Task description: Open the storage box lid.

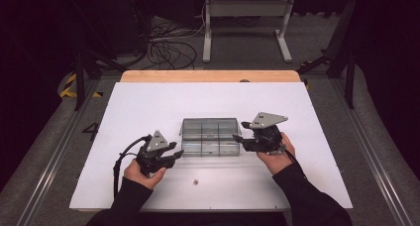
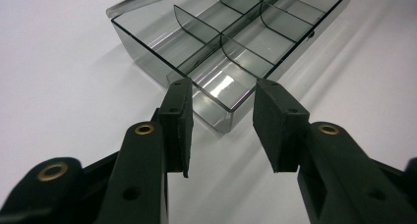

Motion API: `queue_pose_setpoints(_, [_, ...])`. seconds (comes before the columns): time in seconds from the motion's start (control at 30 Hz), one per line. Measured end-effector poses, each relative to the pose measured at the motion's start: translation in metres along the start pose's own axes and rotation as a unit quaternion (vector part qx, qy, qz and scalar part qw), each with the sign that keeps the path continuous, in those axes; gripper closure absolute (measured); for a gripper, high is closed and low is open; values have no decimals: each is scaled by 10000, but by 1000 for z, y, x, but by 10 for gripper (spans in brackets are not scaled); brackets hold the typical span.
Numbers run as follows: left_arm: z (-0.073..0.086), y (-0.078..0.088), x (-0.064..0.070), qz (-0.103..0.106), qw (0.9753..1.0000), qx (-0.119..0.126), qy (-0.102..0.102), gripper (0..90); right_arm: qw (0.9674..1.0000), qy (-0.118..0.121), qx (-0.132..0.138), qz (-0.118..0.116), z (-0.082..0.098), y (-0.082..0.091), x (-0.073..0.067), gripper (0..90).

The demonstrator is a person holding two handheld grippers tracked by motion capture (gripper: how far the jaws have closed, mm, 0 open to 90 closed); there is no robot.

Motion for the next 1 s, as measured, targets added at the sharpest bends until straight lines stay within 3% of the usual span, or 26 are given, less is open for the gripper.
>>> queue_pose_setpoints(0.33, [0, 1, 0, -9, 10000, 87, -38, 520, 10000, -32, 48, -2, -14, -4, 11, 490])
queue_pose_setpoints(0.63, [1, 2, 0, -35, 9999, 82, -47, 514, 9998, -150, 140, -53, -23, -9, 22, 560])
queue_pose_setpoints(1.0, [1, 2, 0, -51, 9999, 109, -56, 513, 9999, -111, 132, 1, -34, -17, 26, 607])
Point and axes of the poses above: each handheld gripper's, and its own axes: y roughly backward along the jaws, z roughly out of its underside, x roughly to its right, the point moved 2 cm from there along -y, roughly forward along the jaws, and after that the axes turned 8 degrees about z, right-handed, at the moved point
